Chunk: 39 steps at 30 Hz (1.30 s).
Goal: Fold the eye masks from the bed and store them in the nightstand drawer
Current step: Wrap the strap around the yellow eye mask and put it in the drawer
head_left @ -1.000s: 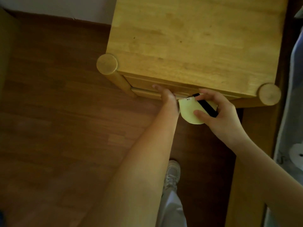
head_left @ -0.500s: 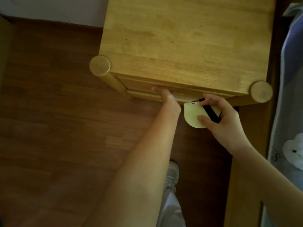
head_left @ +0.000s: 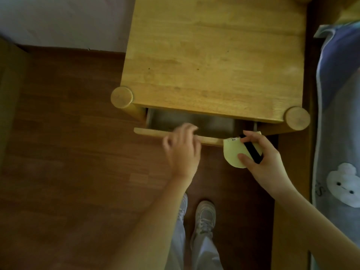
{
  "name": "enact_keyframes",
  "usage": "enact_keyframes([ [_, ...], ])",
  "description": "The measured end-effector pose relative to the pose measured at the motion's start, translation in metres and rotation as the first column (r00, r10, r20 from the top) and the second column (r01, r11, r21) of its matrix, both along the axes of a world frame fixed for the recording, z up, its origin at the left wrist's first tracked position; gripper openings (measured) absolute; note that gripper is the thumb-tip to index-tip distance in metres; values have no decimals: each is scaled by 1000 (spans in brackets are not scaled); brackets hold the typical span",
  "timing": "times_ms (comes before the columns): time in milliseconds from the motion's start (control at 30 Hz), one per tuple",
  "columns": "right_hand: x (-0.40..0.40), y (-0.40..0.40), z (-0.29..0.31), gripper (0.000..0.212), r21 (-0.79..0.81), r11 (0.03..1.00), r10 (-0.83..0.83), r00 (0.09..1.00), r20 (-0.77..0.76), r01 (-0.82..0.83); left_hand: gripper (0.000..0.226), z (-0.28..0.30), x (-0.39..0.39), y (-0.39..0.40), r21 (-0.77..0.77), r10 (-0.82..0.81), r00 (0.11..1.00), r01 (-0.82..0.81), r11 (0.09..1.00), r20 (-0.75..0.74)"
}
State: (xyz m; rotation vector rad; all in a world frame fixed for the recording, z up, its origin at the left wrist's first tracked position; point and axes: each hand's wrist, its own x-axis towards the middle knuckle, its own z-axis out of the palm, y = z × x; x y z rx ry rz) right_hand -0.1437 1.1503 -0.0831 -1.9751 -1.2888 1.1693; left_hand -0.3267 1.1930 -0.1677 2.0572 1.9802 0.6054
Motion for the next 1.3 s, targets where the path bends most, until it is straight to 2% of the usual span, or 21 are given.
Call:
enact_keyframes([
  [33,0,1,-2,49,2,1000,12,1000,19,-12,25,-3,2,1,-27,-178,981,177,984,-77],
  [67,-1,2,-5,49,2,1000,20,999,36,-20,26,-3,5,3,-47,-274,954,270,962,-124],
  [100,-2,3,-6,51,3,1000,23,999,45,-23,27,-2,8,7,-53,-300,943,295,954,-143],
  [200,-5,10,-10,55,17,999,29,998,53,-30,25,4,16,25,-34,-259,954,257,966,-152],
  [367,-5,27,-28,56,-62,984,171,983,63,-168,28,5,15,42,-164,-361,894,328,931,-264],
  [600,-11,50,-72,68,-242,931,296,953,59,-274,44,-8,4,43,-376,-498,852,414,829,-161],
  [767,-4,57,-102,71,-315,911,299,952,61,-266,36,-12,1,37,-236,-466,877,431,871,-116],
  [867,7,57,-113,62,-448,839,432,879,201,-310,31,-13,1,37,-126,-478,877,468,875,-55],
  [933,8,53,-108,56,-482,800,504,836,218,-357,36,-11,2,36,-123,-526,850,517,847,-46],
  [1033,5,45,-89,55,-413,820,518,821,239,-397,35,-10,2,37,-188,-572,814,549,815,-101],
  [1167,1,36,-62,53,-319,894,398,884,246,-314,28,-2,5,41,-357,-572,808,499,790,-137],
  [1300,3,32,-22,36,-217,931,341,909,238,-293,25,18,11,46,-548,-585,793,418,725,-169],
])
